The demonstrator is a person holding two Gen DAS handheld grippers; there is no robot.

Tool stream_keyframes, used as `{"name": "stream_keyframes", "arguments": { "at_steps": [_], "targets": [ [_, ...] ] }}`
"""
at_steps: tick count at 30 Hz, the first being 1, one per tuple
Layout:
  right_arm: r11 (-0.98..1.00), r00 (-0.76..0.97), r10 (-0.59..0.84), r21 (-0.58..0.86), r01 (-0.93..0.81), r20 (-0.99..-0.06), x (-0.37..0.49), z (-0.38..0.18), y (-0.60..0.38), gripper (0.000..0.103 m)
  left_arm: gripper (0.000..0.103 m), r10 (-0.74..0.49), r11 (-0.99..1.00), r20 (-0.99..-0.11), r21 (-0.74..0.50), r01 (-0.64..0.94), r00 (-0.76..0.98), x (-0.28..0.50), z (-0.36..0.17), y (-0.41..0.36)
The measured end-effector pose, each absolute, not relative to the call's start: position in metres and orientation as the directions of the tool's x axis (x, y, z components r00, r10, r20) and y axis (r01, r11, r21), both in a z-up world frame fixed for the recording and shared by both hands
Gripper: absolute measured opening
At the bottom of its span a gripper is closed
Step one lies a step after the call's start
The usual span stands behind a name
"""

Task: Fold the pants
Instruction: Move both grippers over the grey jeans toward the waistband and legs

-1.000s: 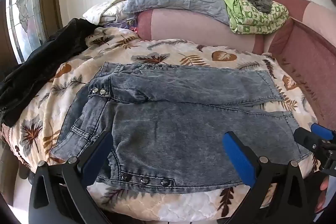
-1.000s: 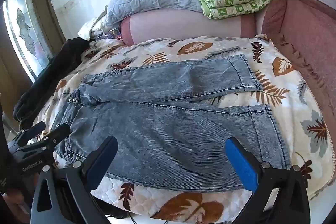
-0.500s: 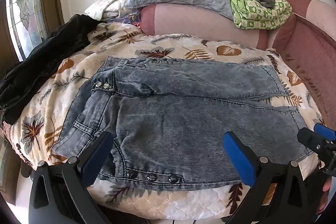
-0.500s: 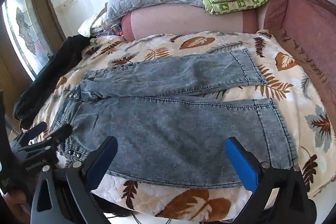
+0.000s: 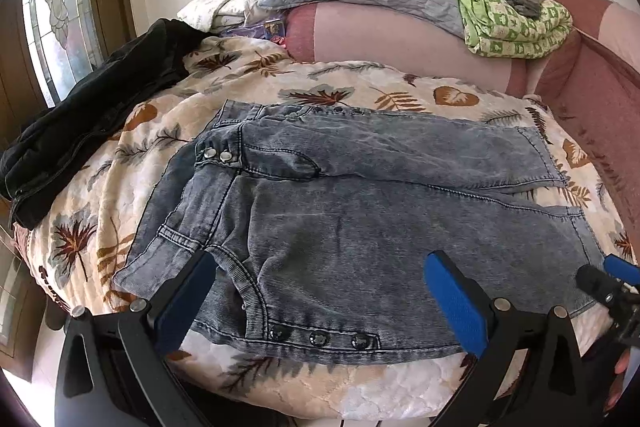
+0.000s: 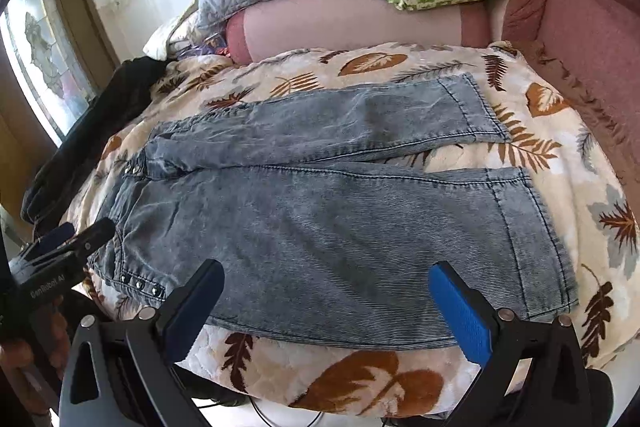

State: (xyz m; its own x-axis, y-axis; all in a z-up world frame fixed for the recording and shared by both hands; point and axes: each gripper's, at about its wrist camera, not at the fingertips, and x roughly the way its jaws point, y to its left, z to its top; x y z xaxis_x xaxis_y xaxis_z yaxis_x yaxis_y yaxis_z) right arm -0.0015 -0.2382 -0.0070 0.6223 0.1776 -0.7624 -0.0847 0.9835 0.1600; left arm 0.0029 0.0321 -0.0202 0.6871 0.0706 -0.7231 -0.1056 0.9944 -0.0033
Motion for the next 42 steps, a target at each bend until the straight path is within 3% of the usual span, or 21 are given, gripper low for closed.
{"name": "stream_keyframes", "arguments": {
  "at_steps": [19,32,42],
  "targets": [
    [0.984,0.606,0.130,0.175,0.015,-0.784,-0.013,-0.023,-0.272,0.103,0.103,0.070,0.994,-0.739,-0.005,-0.109,0.670,0.004,-0.027,0.035],
    [0.982,0.586,0.186,0.175,-0.077,-0.789,0.002,-0.024,-0.239,0.103,0.103,0.118,0.982,-0.748,-0.010,-0.190,0.653,-0.002,-0.032,0.070],
    [0.979,0.564,0.164,0.203,0.007,-0.809,0.007,-0.029,-0.272,0.103,0.103,0.103,0.985,-0.755,-0.010,-0.169,0.647,0.008,-0.032,0.066]
  ]
}}
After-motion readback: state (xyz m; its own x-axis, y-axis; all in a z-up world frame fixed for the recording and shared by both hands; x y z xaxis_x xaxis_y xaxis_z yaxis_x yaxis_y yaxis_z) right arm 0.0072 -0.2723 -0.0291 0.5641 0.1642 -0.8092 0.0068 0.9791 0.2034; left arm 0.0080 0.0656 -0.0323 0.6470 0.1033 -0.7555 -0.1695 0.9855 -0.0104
